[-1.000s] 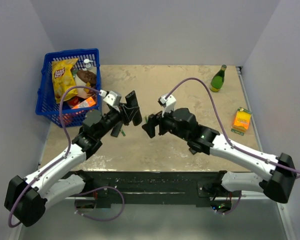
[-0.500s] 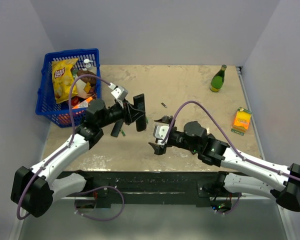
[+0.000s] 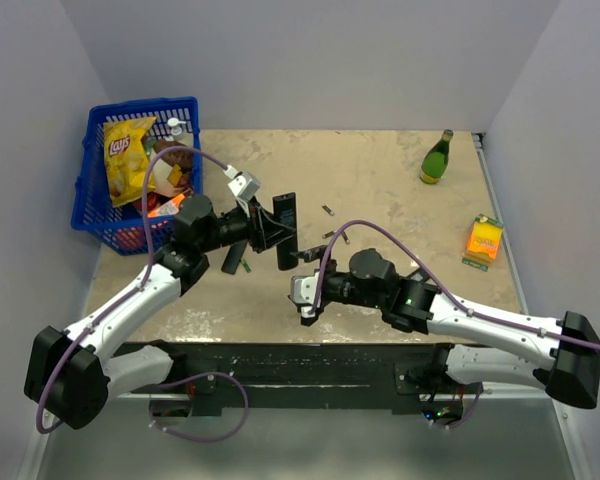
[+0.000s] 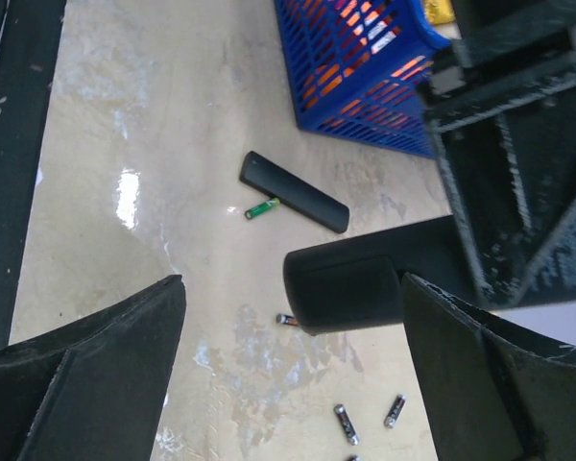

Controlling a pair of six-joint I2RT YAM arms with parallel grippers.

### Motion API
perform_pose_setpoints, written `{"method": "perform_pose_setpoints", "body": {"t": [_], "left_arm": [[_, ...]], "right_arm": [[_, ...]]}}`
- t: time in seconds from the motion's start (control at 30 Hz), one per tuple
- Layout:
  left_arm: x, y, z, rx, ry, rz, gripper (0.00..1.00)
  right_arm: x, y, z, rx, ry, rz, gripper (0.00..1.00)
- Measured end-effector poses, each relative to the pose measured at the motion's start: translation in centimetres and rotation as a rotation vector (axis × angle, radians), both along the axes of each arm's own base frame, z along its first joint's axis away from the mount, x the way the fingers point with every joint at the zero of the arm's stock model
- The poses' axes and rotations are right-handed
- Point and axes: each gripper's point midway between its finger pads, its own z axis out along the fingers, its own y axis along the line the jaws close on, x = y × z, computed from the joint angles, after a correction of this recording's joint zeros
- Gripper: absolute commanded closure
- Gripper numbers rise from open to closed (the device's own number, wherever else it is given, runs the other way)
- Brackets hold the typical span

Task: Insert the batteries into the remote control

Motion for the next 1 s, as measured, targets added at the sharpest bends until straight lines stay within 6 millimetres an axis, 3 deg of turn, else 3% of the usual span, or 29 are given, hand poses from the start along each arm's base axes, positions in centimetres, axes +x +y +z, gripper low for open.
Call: {"method": "perform_pose_setpoints", "body": {"t": [0.13, 0.6, 1.0], "left_arm": [[-0.1, -0.1, -0.3, 0.000, 0.012, -0.009, 1.00], [-0.2, -0.4, -0.7, -0.002, 0.037, -0.027, 1.00], [-0.3, -0.5, -0.6, -0.006, 0.038, -0.035, 1.00]], "right_arm": [[-0.2, 0.6, -1.0, -0.052, -0.023, 0.012, 0.11], [1.4, 0.0, -0.7, -0.082, -0.104, -0.067, 0.12], [1.7, 0.5, -1.9, -0.116, -0.097, -0.065, 0.13]]}}
